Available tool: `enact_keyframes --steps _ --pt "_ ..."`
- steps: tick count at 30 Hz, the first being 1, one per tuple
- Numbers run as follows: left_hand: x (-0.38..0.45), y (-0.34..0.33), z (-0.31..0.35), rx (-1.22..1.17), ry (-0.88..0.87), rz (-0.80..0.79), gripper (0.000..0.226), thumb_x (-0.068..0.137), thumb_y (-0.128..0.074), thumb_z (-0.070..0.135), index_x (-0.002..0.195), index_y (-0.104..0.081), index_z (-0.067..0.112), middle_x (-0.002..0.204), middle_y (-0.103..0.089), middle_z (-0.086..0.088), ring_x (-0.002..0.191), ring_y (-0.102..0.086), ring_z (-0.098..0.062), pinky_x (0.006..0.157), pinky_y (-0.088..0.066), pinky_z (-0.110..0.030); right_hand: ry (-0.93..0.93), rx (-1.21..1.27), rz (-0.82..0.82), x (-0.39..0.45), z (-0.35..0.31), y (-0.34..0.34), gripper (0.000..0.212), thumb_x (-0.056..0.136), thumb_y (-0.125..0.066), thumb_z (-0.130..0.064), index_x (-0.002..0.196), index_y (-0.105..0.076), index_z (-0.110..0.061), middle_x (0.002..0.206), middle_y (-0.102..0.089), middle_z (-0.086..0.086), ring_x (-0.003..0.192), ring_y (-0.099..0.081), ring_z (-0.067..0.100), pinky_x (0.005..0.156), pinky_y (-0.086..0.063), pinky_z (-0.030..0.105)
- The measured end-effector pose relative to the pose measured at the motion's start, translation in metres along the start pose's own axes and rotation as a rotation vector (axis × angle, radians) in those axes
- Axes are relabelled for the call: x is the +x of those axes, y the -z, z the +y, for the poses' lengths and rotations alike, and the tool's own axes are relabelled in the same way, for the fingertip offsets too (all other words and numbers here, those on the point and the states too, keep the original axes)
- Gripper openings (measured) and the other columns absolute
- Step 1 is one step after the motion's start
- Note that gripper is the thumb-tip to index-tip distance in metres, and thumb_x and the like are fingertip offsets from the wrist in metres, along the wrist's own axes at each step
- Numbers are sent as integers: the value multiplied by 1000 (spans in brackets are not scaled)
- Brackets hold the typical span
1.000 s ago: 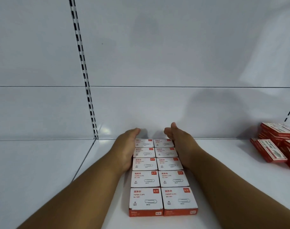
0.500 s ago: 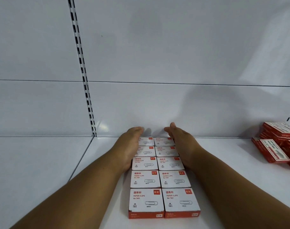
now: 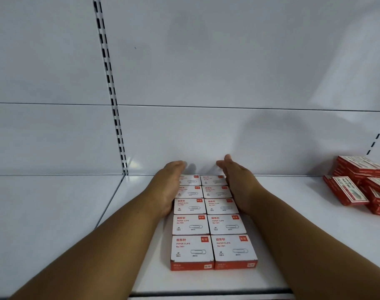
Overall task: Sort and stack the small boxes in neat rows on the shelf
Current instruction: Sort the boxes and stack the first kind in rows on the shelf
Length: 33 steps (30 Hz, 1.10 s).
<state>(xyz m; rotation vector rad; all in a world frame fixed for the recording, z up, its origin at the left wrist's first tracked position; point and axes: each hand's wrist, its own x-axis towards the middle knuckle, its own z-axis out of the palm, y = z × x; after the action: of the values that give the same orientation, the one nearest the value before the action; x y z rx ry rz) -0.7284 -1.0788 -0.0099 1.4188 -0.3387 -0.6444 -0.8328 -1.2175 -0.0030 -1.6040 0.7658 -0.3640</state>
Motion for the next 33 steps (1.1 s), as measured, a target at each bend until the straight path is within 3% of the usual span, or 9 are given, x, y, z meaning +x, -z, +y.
enact_keyframes --steps 2,4,6,9,13,19,26,30,33 --pt "-6 1 3 -51 31 0 16 98 -53 34 111 -61 27 105 -71 -16 90 -71 -35 86 -57 -54 -49 93 -16 -4 -1 0 54 97 -29 -64 136 -51 -34 104 -59 -10 71 -61 10 58 -50 23" --pt "-12 2 4 -84 56 -15 10 100 -51 32 102 -59 28 104 -70 -16 86 -71 -34 82 -57 -50 -88 110 -59 -10 -1 0 57 95 -28 -67 138 -48 -34 101 -58 -19 65 -61 11 52 -49 21" --pt "-17 1 4 -77 70 -52 14 101 -49 32 106 -59 24 104 -70 -14 86 -70 -31 83 -56 -48 -91 76 -80 -17 1 0 53 95 -27 -67 122 -55 -30 99 -57 -22 64 -63 9 48 -49 19" --pt "-24 1 0 -34 68 -90 21 103 -45 33 105 -60 17 103 -68 -16 88 -67 -31 91 -53 -54 -62 43 -55 -25 3 1 42 96 -28 -65 101 -52 -32 96 -56 -20 72 -64 10 58 -50 24" --pt "-29 2 -2 -55 78 -81 25 102 -45 34 112 -60 16 106 -68 -17 90 -67 -31 94 -51 -54 -63 -5 -30 -27 3 0 44 96 -27 -65 111 -51 -30 87 -62 -8 83 -68 14 60 -50 25" --pt "-33 0 -2 -34 57 -68 20 103 -45 33 94 -59 22 102 -69 -15 89 -69 -31 94 -53 -55 -41 -65 -14 -29 1 -1 49 97 -27 -64 117 -53 -28 89 -64 -4 79 -65 13 58 -44 25" --pt "-35 -1 -2 -27 60 -60 18 102 -47 33 93 -59 23 101 -70 -13 87 -70 -30 93 -53 -55 4 -120 -3 -28 4 -3 55 95 -25 -67 124 -52 -29 99 -61 -5 97 -64 19 94 -48 38" --pt "-35 -1 -1 -32 70 -47 12 102 -48 34 97 -58 30 104 -73 -10 88 -73 -29 90 -55 -54 -11 -114 -14 -29 4 -4 52 95 -27 -67 123 -51 -30 102 -63 -2 95 -65 19 82 -51 35" --pt "-36 -1 -2 -7 72 -62 15 102 -47 35 98 -59 27 106 -72 -14 92 -72 -33 91 -54 -57 -10 -121 -15 -29 6 -5 53 94 -27 -68 121 -50 -29 107 -66 1 96 -67 22 91 -53 40"
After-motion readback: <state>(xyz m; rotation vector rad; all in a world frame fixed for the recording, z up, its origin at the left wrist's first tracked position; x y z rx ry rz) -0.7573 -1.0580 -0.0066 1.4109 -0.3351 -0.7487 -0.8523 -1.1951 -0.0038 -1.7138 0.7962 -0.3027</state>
